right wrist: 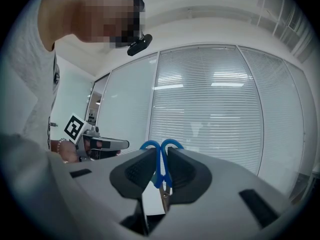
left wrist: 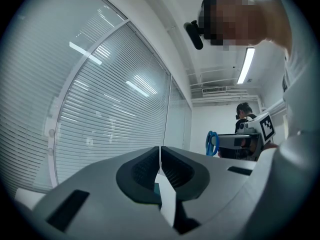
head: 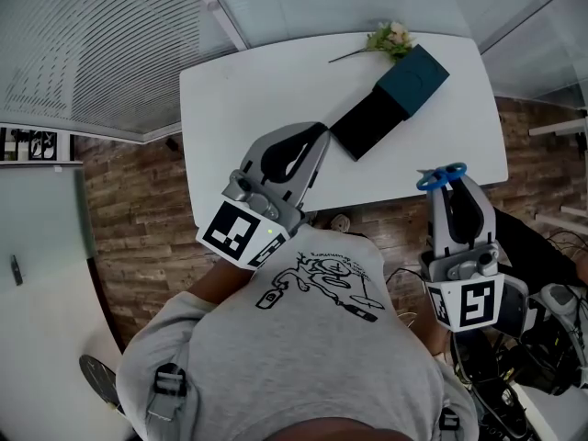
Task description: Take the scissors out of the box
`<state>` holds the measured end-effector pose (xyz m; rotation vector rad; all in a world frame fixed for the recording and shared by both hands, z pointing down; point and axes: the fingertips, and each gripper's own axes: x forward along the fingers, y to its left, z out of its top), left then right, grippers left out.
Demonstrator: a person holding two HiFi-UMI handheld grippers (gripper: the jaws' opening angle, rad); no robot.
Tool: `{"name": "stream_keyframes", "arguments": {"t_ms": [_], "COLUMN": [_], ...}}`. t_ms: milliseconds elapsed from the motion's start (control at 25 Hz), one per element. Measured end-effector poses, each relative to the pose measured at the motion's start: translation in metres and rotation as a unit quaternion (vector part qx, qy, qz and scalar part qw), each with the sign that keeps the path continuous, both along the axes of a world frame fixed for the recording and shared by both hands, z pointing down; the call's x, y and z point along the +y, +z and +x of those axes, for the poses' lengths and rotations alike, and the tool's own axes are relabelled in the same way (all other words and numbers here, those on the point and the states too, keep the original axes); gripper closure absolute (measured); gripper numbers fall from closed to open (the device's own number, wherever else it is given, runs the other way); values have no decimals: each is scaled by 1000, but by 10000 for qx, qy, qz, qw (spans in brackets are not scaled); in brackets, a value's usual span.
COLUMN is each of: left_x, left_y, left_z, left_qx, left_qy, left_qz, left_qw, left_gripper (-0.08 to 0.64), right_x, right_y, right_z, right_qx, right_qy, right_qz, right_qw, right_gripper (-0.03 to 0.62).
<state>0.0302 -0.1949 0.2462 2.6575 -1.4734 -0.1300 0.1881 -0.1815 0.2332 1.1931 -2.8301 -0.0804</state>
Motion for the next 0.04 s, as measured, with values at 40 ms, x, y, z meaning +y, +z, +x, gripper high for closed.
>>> {"name": "stream_keyframes", "arguments": {"t_ms": [40], "left_x": [-3], "left_y": [0], "left_z": [2], "left_qx": [3], "left_qy": [-1], "left_qz": [-6], "left_qw": [10000], "left_gripper": [532], "right_x": [-3], "right_y": [0], "right_z": [1], "right_qx": [2], "right_qy": [-6], "right_qz": [-5], "right_qw": [10000], "right_gripper": [512]}}
